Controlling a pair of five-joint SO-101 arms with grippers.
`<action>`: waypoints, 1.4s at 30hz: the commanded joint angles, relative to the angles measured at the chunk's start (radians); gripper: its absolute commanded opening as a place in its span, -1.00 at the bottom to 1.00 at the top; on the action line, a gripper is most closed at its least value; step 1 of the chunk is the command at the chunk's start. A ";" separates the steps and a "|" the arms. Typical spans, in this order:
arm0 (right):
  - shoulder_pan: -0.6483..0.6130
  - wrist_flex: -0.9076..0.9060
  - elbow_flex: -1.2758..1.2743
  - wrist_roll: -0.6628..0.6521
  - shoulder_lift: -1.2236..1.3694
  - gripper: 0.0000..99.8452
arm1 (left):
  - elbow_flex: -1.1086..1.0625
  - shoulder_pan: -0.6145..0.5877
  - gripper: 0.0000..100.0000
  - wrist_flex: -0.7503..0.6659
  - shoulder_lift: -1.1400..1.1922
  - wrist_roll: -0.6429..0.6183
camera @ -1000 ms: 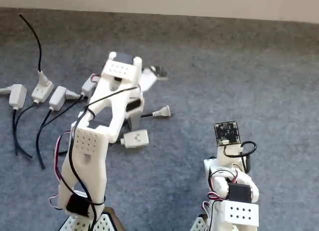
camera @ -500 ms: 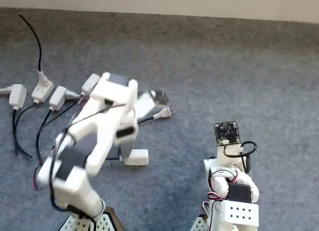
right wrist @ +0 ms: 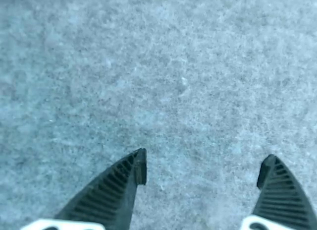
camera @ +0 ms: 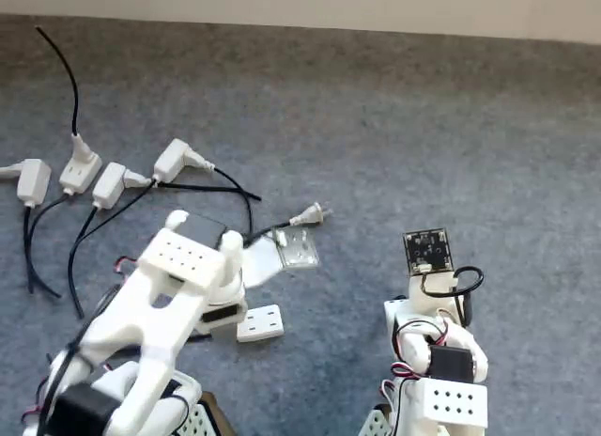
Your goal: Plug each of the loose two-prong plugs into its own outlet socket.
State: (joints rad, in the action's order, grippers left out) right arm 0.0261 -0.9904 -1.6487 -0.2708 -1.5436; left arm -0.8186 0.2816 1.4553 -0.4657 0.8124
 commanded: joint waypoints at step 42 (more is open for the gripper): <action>-0.524 -0.426 1.659 1.089 1.489 -0.89 | 0.268 -0.779 -0.55 -0.764 0.415 -1.106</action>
State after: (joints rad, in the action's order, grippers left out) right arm -0.4895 -1.4293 -0.0790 0.4887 -0.0629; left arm -0.6544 -0.4181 0.6989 -0.1220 -0.2186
